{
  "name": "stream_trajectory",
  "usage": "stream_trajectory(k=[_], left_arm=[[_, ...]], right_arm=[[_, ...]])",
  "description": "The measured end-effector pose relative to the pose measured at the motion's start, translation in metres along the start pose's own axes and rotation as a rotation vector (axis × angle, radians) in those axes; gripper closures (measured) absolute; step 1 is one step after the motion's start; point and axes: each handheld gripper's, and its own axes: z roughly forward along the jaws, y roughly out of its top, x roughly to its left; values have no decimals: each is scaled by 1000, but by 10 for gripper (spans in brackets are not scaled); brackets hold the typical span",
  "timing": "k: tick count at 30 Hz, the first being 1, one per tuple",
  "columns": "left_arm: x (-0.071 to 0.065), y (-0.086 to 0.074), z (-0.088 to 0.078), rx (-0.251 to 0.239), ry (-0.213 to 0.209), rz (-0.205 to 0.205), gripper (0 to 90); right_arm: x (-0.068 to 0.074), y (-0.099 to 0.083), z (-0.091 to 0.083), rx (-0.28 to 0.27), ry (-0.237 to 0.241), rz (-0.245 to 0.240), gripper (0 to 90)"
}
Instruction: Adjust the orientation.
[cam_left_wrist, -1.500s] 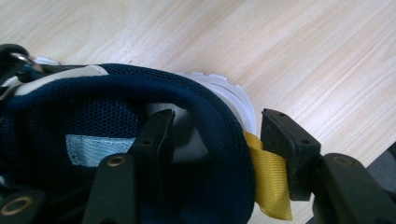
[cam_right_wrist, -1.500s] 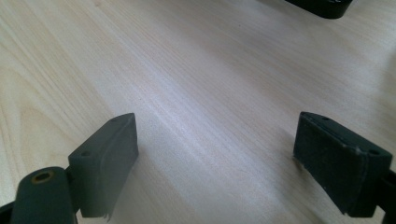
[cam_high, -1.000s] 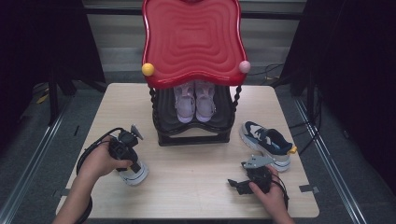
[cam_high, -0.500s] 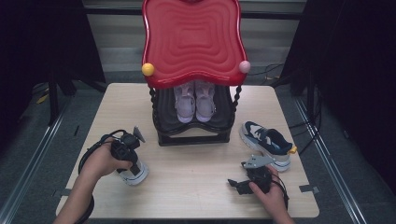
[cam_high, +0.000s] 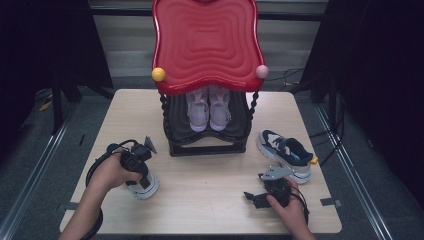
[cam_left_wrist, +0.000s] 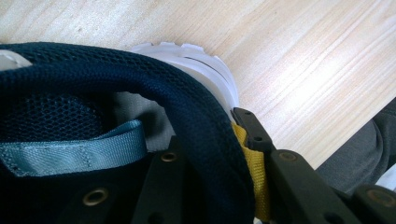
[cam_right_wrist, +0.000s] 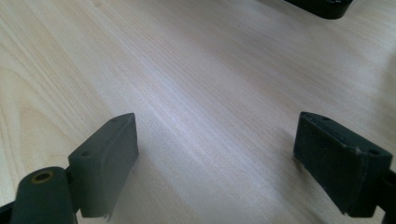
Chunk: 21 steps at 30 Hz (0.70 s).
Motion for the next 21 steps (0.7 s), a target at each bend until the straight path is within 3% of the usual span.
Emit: stream_trajectory(k=[9,21], left_arm=[[-3,-1,-14,-14,20,17,762],[-9,2,-46,-9,7,67,762]], right_arm=[[0,0,0,0,0,0,132],[0,0,0,2,-1,2,132]])
